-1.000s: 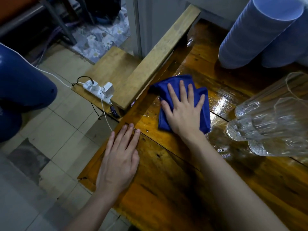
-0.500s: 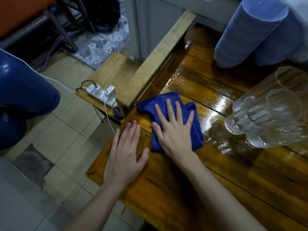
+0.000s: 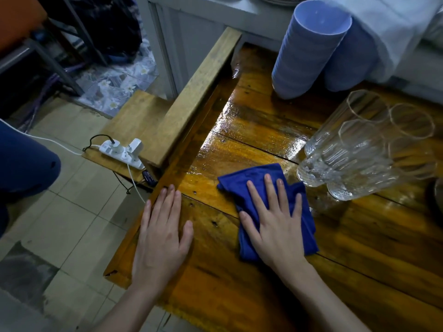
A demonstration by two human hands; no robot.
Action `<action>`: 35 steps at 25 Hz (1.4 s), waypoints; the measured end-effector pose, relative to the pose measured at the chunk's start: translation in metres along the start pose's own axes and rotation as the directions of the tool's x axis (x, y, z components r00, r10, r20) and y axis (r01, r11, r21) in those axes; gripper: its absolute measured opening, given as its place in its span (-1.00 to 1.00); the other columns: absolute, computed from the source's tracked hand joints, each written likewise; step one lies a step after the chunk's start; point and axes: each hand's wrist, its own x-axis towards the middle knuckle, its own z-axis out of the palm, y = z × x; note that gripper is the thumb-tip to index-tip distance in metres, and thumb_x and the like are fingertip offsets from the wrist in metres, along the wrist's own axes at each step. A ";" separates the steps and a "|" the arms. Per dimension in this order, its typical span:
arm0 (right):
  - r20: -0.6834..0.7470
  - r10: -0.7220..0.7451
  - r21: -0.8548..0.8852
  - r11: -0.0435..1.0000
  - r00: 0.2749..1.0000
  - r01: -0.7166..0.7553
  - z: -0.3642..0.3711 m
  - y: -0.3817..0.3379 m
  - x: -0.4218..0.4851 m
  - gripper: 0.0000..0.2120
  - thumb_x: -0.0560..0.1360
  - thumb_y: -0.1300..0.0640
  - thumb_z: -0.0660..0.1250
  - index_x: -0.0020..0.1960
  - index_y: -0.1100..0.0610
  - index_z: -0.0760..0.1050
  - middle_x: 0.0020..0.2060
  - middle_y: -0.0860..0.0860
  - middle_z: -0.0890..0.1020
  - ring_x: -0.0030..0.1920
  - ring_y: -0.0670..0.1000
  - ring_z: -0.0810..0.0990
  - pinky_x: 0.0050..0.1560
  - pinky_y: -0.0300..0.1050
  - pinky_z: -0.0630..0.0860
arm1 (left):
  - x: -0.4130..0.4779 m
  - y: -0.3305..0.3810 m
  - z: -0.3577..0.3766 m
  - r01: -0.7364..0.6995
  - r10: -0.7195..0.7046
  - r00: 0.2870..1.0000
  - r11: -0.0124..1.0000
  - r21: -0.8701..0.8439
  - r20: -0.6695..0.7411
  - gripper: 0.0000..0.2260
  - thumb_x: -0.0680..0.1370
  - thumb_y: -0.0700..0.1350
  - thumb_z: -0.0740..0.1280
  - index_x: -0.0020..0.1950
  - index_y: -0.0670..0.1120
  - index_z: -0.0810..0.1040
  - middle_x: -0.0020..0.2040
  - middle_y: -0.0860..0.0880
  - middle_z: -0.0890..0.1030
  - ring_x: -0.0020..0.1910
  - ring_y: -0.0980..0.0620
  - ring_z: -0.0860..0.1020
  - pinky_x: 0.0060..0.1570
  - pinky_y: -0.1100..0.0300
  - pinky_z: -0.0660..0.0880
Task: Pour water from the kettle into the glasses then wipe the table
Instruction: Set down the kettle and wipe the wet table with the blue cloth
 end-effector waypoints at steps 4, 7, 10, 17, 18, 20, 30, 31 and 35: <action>-0.029 0.054 0.060 0.997 0.998 -0.052 -0.001 -0.011 0.040 -0.33 0.56 -0.35 -0.12 0.60 -0.11 -0.05 0.61 0.07 -0.03 0.60 0.14 -0.15 0.51 0.36 -0.13 | 0.000 -0.002 0.001 -0.017 0.017 1.000 1.000 0.010 0.006 -0.43 0.60 0.12 0.00 0.55 -0.14 0.13 0.56 -0.07 0.15 0.55 0.02 0.08 0.52 0.03 -0.06; -0.071 0.075 0.063 0.996 0.995 -0.070 -0.001 -0.016 0.079 -0.32 0.55 -0.35 -0.13 0.60 -0.10 -0.03 0.61 0.09 -0.01 0.59 0.17 -0.12 0.50 0.37 -0.16 | 0.000 -0.002 0.001 -0.015 0.015 1.000 1.000 0.004 0.005 -0.43 0.60 0.12 0.00 0.55 -0.14 0.13 0.56 -0.07 0.16 0.55 0.02 0.09 0.52 0.02 -0.04; -0.117 0.169 0.081 0.984 0.979 -0.161 0.000 -0.022 0.116 -0.32 0.55 -0.33 -0.11 0.60 -0.07 0.02 0.60 0.11 0.04 0.59 0.20 -0.05 0.48 0.41 -0.16 | 0.000 -0.002 0.001 -0.017 0.017 1.000 1.000 0.005 0.007 -0.43 0.60 0.13 -0.01 0.56 -0.11 0.09 0.56 -0.05 0.15 0.55 0.05 0.06 0.52 0.05 -0.07; -0.120 0.180 0.090 0.981 0.976 -0.170 0.001 -0.039 0.114 -0.42 0.60 -0.19 -0.04 0.60 -0.08 0.03 0.61 0.09 0.05 0.58 0.20 -0.03 0.47 0.43 -0.12 | -0.001 0.001 -0.001 -0.030 0.031 1.000 0.999 0.031 -0.004 -0.42 0.60 0.12 0.01 0.56 -0.13 0.12 0.56 -0.06 0.15 0.54 0.08 0.03 0.52 0.13 -0.17; -0.112 0.124 0.092 0.989 0.986 -0.114 0.002 -0.043 0.100 -0.42 0.60 -0.19 -0.04 0.59 -0.09 0.03 0.61 0.08 0.05 0.59 0.19 -0.03 0.48 0.41 -0.11 | -0.001 0.000 -0.001 -0.033 0.033 0.999 0.999 0.038 -0.005 -0.42 0.60 0.12 0.01 0.56 -0.13 0.12 0.56 -0.06 0.15 0.55 0.07 0.04 0.52 0.11 -0.15; -0.088 0.017 0.125 0.992 0.996 -0.006 0.004 -0.053 0.063 -0.42 0.60 -0.21 -0.03 0.59 -0.10 0.05 0.60 0.07 0.06 0.59 0.16 -0.04 0.48 0.40 -0.09 | 0.000 -0.001 -0.001 -0.030 0.030 1.000 0.999 0.026 -0.007 -0.41 0.59 0.13 0.01 0.56 -0.13 0.13 0.56 -0.07 0.17 0.55 0.06 0.05 0.53 0.04 -0.08; -0.080 0.100 0.079 0.992 0.992 -0.094 0.002 0.056 -0.098 -0.40 0.57 -0.21 0.05 0.58 -0.13 0.11 0.59 0.02 0.15 0.58 0.09 0.08 0.49 0.29 0.05 | -0.004 0.006 -0.005 -0.041 0.038 0.999 0.995 0.089 0.027 -0.41 0.60 0.10 -0.04 0.54 -0.20 0.15 0.56 -0.15 0.17 0.55 -0.08 0.11 0.50 -0.15 0.01; -0.079 0.157 0.084 0.985 0.984 -0.150 0.000 0.074 -0.109 -0.41 0.57 -0.22 0.02 0.58 -0.12 0.10 0.59 0.03 0.14 0.58 0.09 0.07 0.50 0.30 0.05 | -0.006 0.007 -0.005 -0.073 0.070 0.997 0.991 0.115 0.033 -0.42 0.60 0.08 -0.05 0.53 -0.22 0.17 0.56 -0.17 0.16 0.55 -0.10 0.10 0.49 -0.17 0.01; -0.074 0.441 0.111 0.895 0.895 -0.432 -0.009 0.135 -0.134 -0.39 0.56 -0.26 -0.12 0.59 -0.15 0.00 0.61 0.01 0.05 0.59 0.07 -0.04 0.53 0.30 -0.04 | -0.008 0.022 -0.004 -0.327 0.316 0.943 0.937 0.121 0.101 -0.42 0.60 0.13 -0.04 0.51 -0.19 0.24 0.57 -0.16 0.12 0.56 -0.09 0.05 0.50 -0.15 -0.04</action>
